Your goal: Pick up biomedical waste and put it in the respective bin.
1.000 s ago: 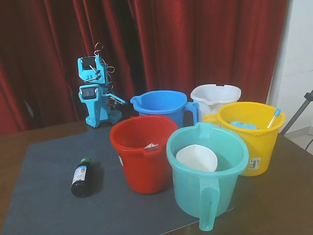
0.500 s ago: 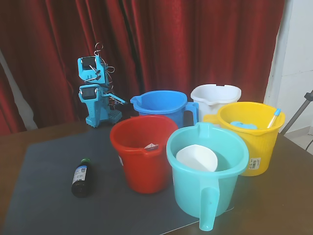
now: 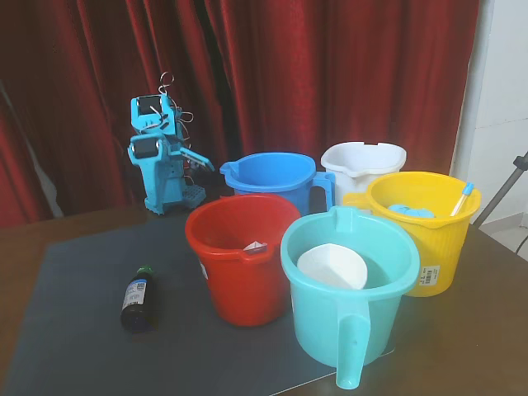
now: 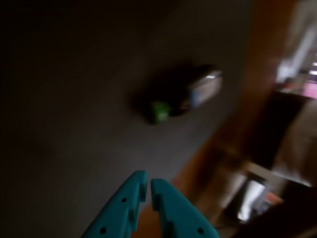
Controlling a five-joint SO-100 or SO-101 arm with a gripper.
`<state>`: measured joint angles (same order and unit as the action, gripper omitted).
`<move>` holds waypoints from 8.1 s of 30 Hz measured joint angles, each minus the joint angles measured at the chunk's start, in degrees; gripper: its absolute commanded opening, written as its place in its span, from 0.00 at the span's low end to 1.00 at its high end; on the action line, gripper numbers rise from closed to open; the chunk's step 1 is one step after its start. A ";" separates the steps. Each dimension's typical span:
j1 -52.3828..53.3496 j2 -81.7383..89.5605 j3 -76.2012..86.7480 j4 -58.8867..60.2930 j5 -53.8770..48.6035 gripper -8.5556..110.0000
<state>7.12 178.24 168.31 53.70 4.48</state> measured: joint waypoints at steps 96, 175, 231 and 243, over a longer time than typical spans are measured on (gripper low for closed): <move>2.29 -107.84 -99.49 23.55 70.05 0.35; 4.13 -122.87 -94.39 1.14 63.63 0.07; -39.55 -78.84 -110.65 38.23 87.89 0.07; -48.43 -85.17 -110.65 38.23 92.64 0.07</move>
<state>-41.31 93.08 57.66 91.93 97.12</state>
